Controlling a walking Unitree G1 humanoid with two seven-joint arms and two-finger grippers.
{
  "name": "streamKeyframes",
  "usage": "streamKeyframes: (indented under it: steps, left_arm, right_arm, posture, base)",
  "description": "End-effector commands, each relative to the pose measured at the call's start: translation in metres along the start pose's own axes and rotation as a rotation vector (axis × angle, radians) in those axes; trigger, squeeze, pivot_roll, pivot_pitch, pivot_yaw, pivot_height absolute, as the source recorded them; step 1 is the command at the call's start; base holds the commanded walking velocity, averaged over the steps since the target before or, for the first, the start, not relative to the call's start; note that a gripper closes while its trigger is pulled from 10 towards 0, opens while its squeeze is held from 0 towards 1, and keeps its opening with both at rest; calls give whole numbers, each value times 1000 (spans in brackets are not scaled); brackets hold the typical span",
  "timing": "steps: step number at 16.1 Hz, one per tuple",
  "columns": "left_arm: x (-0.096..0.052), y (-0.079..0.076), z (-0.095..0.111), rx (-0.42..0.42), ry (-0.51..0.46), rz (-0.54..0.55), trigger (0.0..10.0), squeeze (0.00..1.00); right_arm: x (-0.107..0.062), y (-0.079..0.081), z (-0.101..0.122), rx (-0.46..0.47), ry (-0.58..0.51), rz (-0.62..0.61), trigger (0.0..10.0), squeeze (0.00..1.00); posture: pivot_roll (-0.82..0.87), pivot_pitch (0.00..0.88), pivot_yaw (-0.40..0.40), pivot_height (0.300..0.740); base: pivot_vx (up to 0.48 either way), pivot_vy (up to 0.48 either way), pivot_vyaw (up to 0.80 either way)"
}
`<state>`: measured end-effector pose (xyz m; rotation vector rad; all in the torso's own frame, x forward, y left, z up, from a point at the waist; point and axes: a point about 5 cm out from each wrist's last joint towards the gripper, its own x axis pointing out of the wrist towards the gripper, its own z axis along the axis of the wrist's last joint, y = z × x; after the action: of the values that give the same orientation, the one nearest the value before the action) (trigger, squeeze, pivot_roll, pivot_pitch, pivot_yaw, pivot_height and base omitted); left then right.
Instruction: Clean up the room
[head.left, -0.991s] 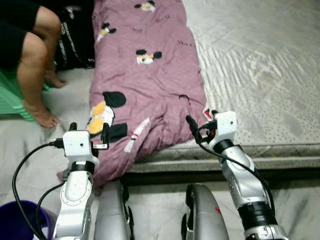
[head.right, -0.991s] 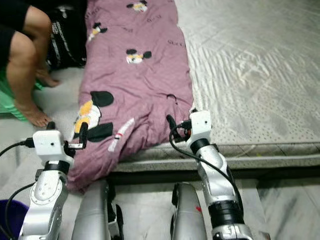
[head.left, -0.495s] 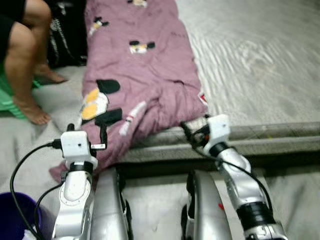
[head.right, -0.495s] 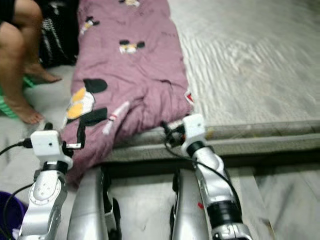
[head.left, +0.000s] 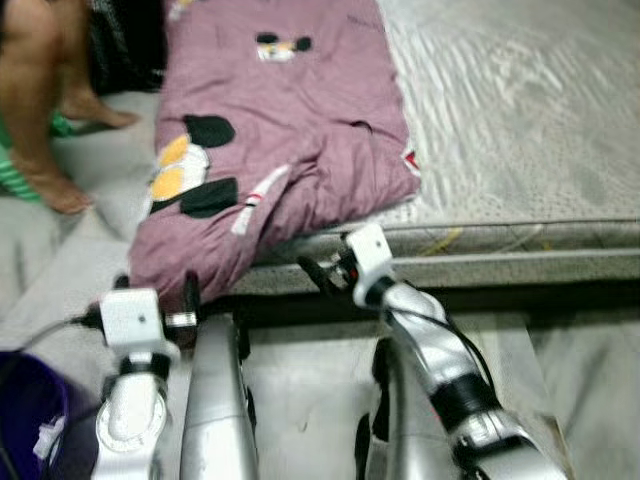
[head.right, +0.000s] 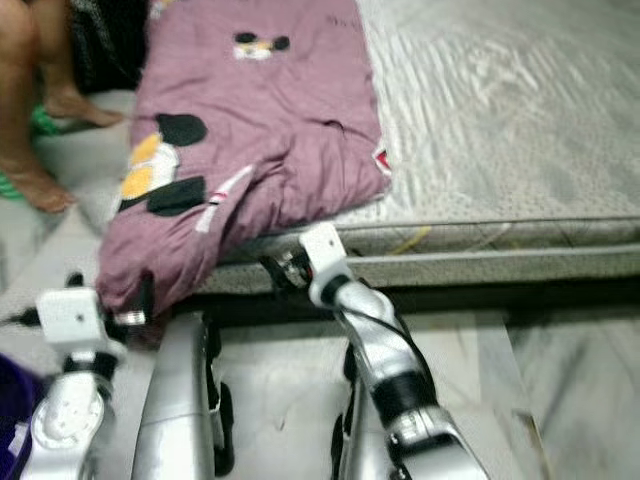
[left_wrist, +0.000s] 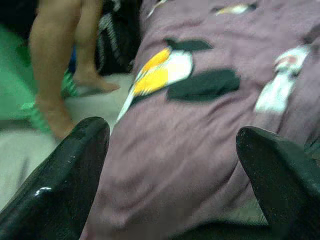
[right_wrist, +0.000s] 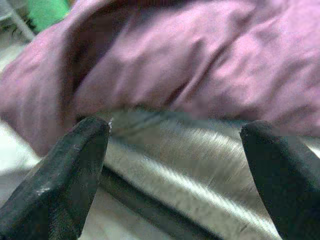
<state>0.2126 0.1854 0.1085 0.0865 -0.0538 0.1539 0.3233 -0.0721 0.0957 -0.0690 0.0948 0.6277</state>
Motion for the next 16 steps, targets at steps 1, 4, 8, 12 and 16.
streamKeyframes:
  steps: [1, 4, 8, 12, 16]
  left_arm:
    - [-2, -1, 2, 2, 7, -5, 10000, 0]
    - [1, -3, 7, -8, -2, -16, 10000, 0]
    - [-4, -7, 17, 1, -16, -37, 10000, 0]
    - [-6, -11, 20, 12, -26, -59, 10000, 0]
    - [-8, -15, 26, 11, -34, -71, 10000, 0]
  right_arm:
    - [-1, -9, 4, 7, -21, -50, 10000, 0]
    - [2, -11, 6, 27, -39, -100, 10000, 0]
    - [22, -8, 26, 56, -93, -169, 10000, 0]
    - [34, -12, 44, 127, -143, -228, 10000, 0]
    - [56, 21, 57, 168, -154, -151, 10000, 0]
  posture:
    - [85, 252, -31, 532]
    - [88, 261, -22, 532]
    - [109, 291, -24, 532]
    - [107, 303, -22, 532]
    - [145, 321, -40, 532]
  base:
    - [0, 0, 800]
    - [0, 0, 267]
    - [0, 0, 0]
    - [0, 0, 0]
    - [0, 0, 0]
